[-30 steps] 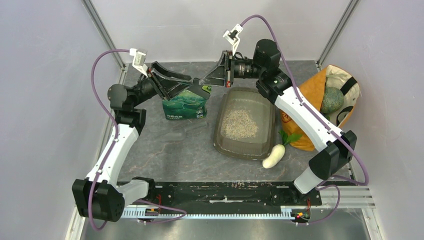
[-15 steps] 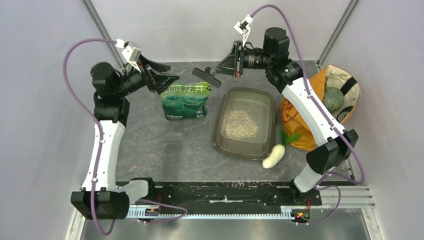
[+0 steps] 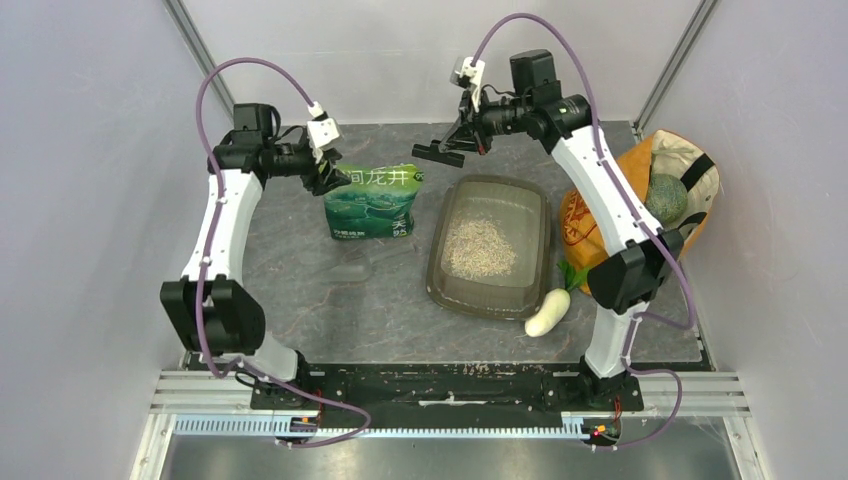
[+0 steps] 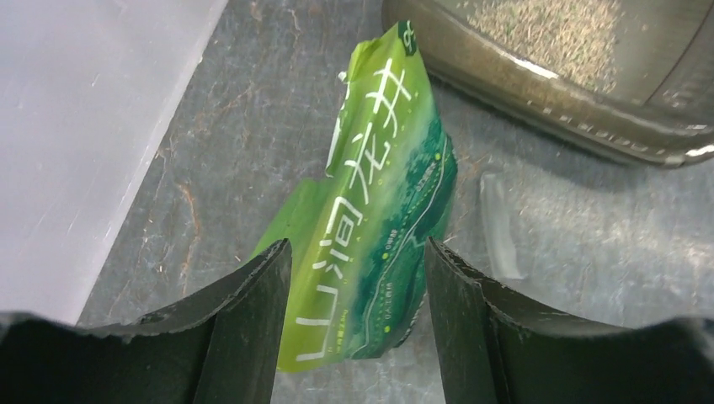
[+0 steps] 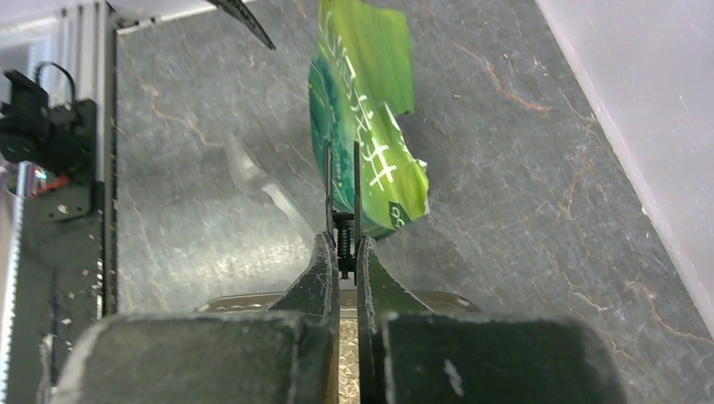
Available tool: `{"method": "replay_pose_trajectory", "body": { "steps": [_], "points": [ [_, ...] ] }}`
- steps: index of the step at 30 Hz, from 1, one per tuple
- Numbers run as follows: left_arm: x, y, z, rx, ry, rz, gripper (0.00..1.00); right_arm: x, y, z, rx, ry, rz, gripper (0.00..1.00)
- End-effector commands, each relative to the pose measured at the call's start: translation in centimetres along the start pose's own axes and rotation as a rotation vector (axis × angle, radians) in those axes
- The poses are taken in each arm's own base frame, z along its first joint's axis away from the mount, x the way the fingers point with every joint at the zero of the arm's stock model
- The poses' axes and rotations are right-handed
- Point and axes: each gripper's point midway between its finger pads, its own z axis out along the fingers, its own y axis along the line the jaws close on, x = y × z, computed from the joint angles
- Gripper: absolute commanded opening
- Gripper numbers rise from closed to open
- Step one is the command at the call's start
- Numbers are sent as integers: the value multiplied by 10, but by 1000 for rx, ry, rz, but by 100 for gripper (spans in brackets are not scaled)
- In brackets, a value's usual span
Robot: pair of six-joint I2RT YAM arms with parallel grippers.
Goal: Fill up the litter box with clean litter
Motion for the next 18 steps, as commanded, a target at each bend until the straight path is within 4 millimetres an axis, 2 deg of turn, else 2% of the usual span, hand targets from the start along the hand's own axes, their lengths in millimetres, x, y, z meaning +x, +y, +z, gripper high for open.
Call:
{"method": "replay_pose_trajectory", "body": {
  "steps": [1,3,8,14,18],
  "points": [
    [-10,23,1,10,-4,192,65,1,-18,6,8,21,-169,0],
    [-8,30,7,26,-4,195,65,4,-25,12,6,25,-184,0],
    [16,32,22,110,39,210,62,10,-36,24,-7,26,-207,0],
    [43,17,33,199,93,217,60,17,-36,36,-35,31,-224,0],
    [51,13,34,226,104,231,50,24,-31,45,-64,40,-225,0]
  ]
}}
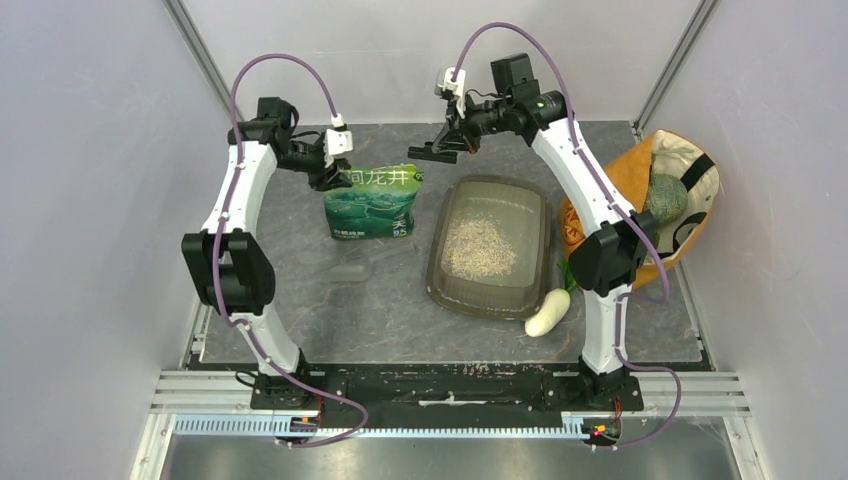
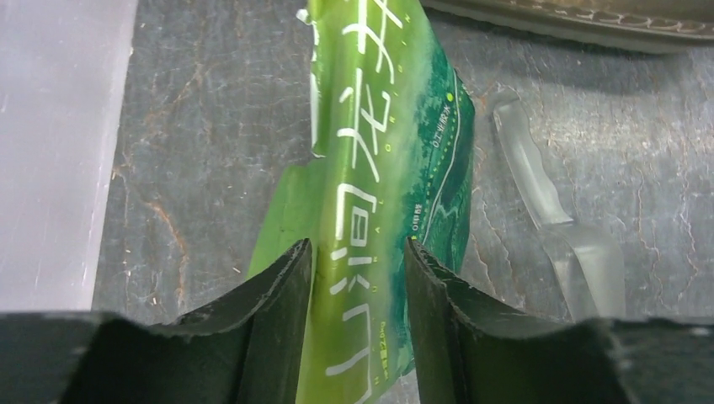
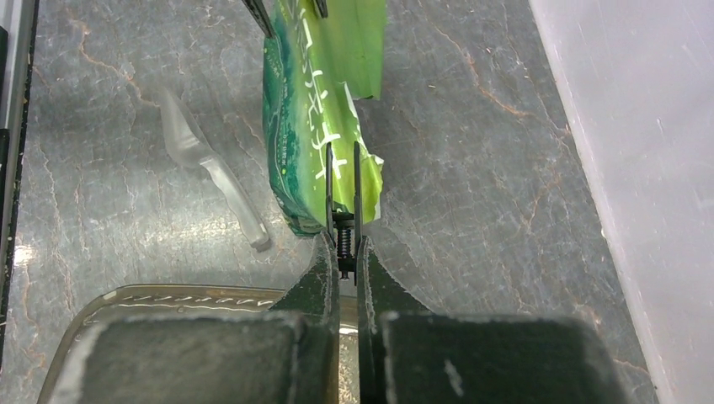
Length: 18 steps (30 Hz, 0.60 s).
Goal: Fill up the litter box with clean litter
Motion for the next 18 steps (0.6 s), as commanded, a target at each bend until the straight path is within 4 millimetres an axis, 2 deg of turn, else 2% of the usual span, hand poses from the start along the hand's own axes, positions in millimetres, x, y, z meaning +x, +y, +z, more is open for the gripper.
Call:
{"method": "replay_pose_trajectory", "body": {
  "steps": [1,3,8,9,13,17,18],
  "points": [
    [-3,-7,-2,41,1,107,44,-15,5,8,-35,-36,-78,0],
    [-3,-10,-4,44,5,124,37,-12,10,13,-54,-35,-85,0],
    [2,-18,-5,68,28,144,26,-7,22,24,-100,-25,-129,0],
    [-4,-24,4,97,27,168,23,-8,25,26,-110,-26,-133,0],
    [-6,-30,4,109,24,197,15,-9,36,34,-143,-26,-157,0],
    [-12,-33,3,110,17,225,2,-7,48,45,-173,-16,-182,0],
    [-12,-34,3,110,18,232,2,-5,50,48,-177,-9,-185,0]
  ]
}}
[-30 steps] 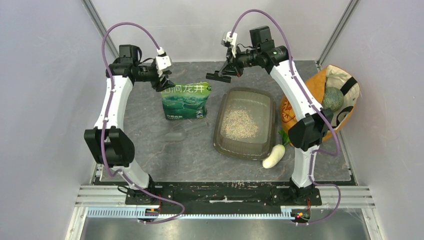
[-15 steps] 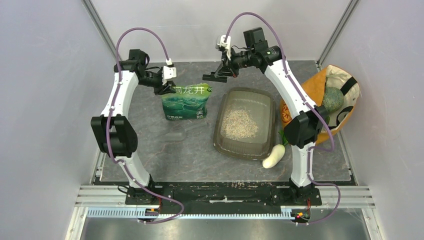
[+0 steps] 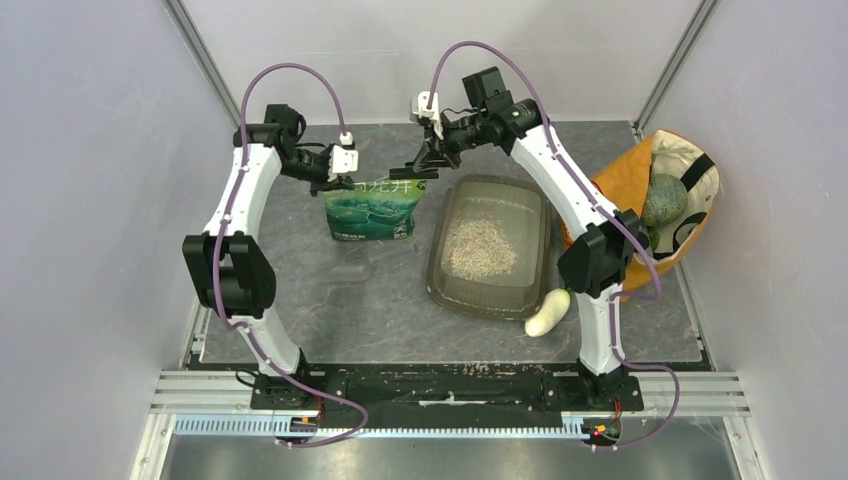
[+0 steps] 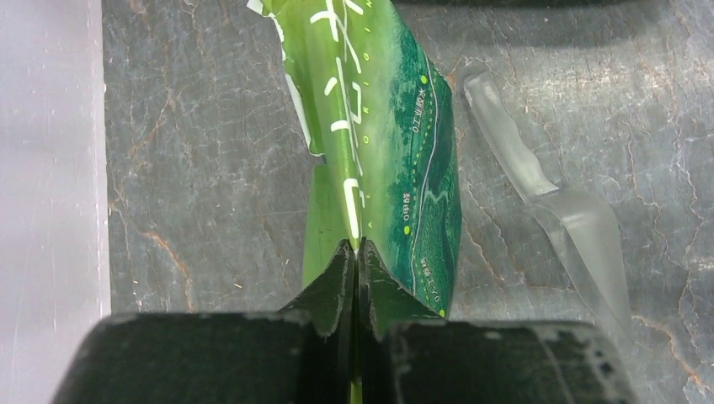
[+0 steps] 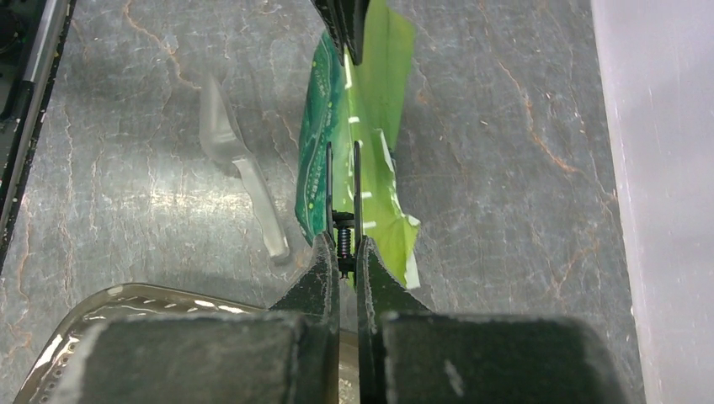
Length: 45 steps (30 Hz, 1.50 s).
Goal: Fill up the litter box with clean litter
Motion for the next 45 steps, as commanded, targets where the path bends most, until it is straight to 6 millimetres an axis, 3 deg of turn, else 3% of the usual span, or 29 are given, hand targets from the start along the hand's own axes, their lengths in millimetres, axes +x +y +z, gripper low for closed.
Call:
{"method": "replay_pose_trajectory", "body": {
  "steps": [1,8,15,26,31,41,45],
  "points": [
    [-17,-6,-6,4,-10,93,2,-7,12,14,-43,-12,-72,0],
    [-20,-9,-7,7,-5,112,2,0,11,38,-26,27,-115,0],
    [-20,-12,-7,10,-1,119,2,-2,3,44,9,32,-135,0],
    [-18,-15,-7,15,9,123,2,-11,1,40,34,6,-164,0],
    [-17,-16,-7,16,18,124,2,-28,3,33,41,-30,-178,0],
    [-17,-17,-8,16,21,131,2,-45,8,21,47,-57,-203,0],
    [-18,-17,-8,14,21,136,2,-40,10,18,53,-38,-235,0]
  ]
}}
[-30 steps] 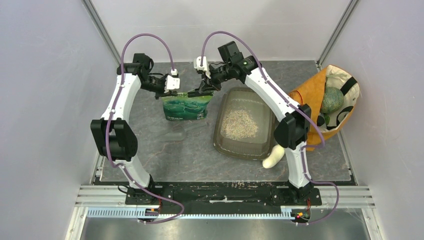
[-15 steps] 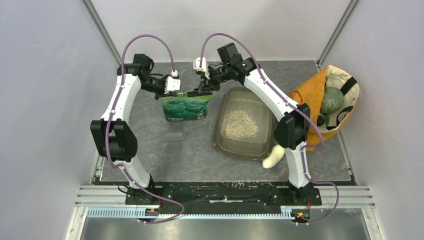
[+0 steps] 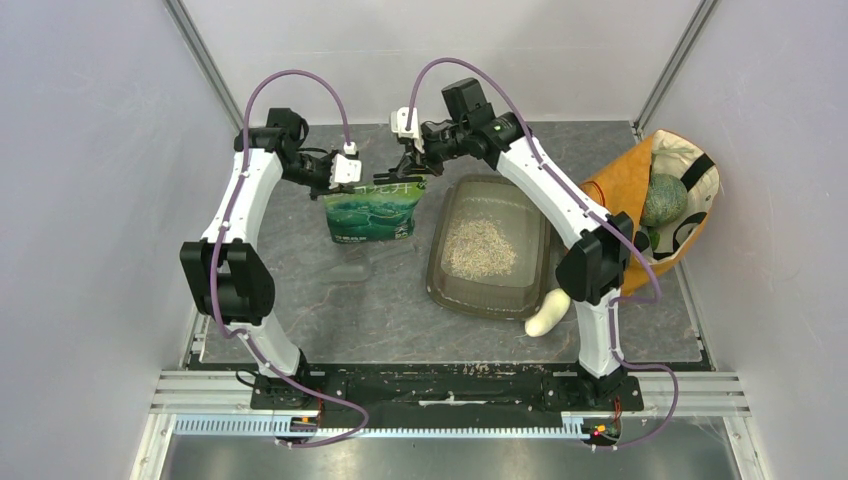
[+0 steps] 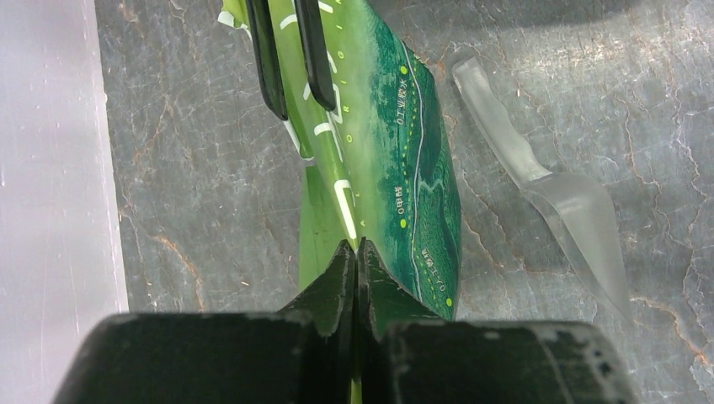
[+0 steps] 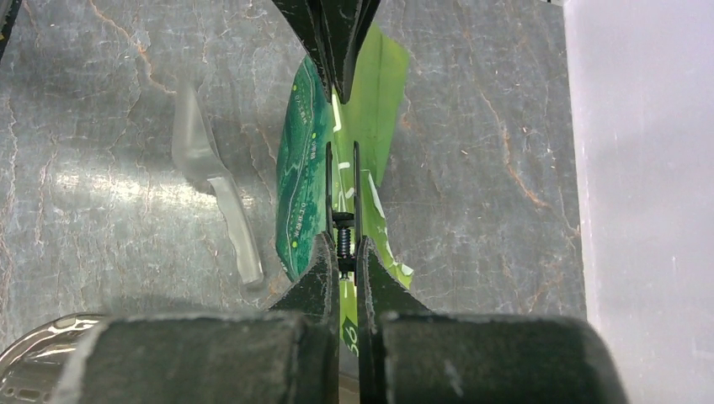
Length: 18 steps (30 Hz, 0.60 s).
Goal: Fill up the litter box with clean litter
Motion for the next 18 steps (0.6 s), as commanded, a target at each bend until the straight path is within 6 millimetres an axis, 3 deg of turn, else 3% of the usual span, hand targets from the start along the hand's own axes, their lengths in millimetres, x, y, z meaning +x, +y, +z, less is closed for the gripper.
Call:
{"method": "replay_pose_trajectory", "body": {
  "steps": [1,9,18],
  "points": [
    [-16,-4,-7,-5,-17,60,2,-25,-3,-18,37,-38,-99,0],
    [-16,-3,-8,-7,-20,65,2,-2,-6,-5,22,3,-89,0],
    [-15,-3,-8,-5,-15,70,2,2,0,-2,-9,6,-90,0]
  ]
}}
